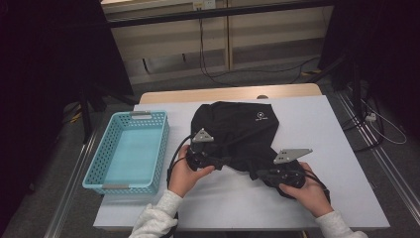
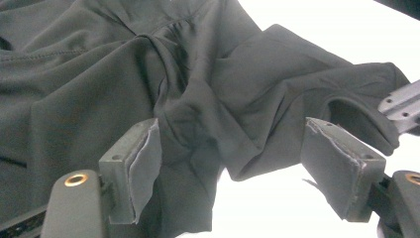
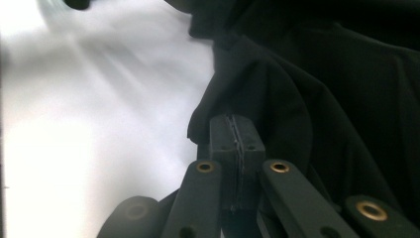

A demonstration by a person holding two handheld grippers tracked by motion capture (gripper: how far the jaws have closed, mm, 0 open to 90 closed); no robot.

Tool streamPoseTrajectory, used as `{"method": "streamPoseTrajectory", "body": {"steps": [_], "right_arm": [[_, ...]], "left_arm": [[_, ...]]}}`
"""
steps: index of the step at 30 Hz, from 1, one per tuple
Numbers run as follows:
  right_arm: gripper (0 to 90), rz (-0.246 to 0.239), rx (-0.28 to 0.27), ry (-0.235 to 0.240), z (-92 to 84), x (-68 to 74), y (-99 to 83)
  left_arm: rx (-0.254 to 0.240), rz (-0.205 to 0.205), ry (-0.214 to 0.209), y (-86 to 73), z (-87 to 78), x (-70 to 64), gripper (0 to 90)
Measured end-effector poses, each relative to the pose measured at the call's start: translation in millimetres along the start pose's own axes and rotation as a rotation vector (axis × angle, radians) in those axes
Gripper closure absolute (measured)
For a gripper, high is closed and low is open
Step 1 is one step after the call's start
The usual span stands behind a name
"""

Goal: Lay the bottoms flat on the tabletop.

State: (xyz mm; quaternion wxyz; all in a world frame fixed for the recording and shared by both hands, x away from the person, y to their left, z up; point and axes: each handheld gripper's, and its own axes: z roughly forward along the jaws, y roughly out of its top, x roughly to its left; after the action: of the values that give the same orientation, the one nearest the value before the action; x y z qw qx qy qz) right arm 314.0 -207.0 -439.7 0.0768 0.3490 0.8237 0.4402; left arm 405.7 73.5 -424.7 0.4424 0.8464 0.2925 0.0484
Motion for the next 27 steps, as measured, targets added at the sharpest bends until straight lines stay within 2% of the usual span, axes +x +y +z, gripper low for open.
{"method": "streamPoseTrajectory", "body": {"steps": [3, 10, 13, 18, 19, 20, 21, 22, 23, 24, 25, 27], "right_arm": [[89.2, -0.014, 0.000, 0.029, 1.0, 7.1, 1.7], [89.2, -0.087, 0.065, 0.107, 13.3, 33.8, 3.3], [89.2, -0.105, 0.083, 0.119, 15.6, 42.2, 2.5], [88.7, -0.098, 0.080, 0.132, 12.9, 47.8, -1.0], [84.5, -0.093, 0.073, 0.130, 12.2, 47.2, -1.7], [76.9, -0.091, 0.058, 0.104, 10.7, 46.2, -2.2], [75.8, -0.093, 0.040, 0.081, 8.5, 44.4, -2.4], [73.1, -0.083, 0.029, 0.077, 5.6, 41.5, -2.1], [66.9, -0.065, 0.016, 0.054, 1.8, 38.2, -1.6], [61.8, -0.045, 0.001, 0.012, -2.2, 34.0, -1.6], [61.7, -0.033, -0.009, -0.024, -6.4, 29.1, -2.0], [55.4, -0.010, -0.023, -0.077, -14.3, 19.7, -4.8]], "left_arm": [[0.004, 0.000, -0.005, 0.5, -1.5, -0.5, 24.5], [0.017, 0.000, -0.014, -2.1, -5.3, -5.2, 24.6], [0.011, 0.004, -0.017, -3.2, -8.0, -7.9, 24.5], [0.018, 0.004, -0.031, -7.5, -11.4, -11.9, 24.3], [0.024, 0.006, -0.032, -8.3, -11.9, -12.2, 24.3], [0.023, 0.001, -0.034, -9.3, -11.7, -13.1, 24.3], [0.030, 0.003, -0.035, -10.0, -11.9, -13.6, 24.2], [0.030, 0.001, -0.039, -10.8, -11.6, -14.6, 24.2], [0.031, 0.000, -0.043, -11.8, -11.0, -15.6, 24.2], [0.039, 0.004, -0.046, -12.5, -11.0, -16.3, 24.1], [0.038, 0.004, -0.048, -13.7, -10.0, -17.7, 24.1], [0.055, -0.003, -0.062, -16.5, -8.8, -20.6, 24.1]]}}
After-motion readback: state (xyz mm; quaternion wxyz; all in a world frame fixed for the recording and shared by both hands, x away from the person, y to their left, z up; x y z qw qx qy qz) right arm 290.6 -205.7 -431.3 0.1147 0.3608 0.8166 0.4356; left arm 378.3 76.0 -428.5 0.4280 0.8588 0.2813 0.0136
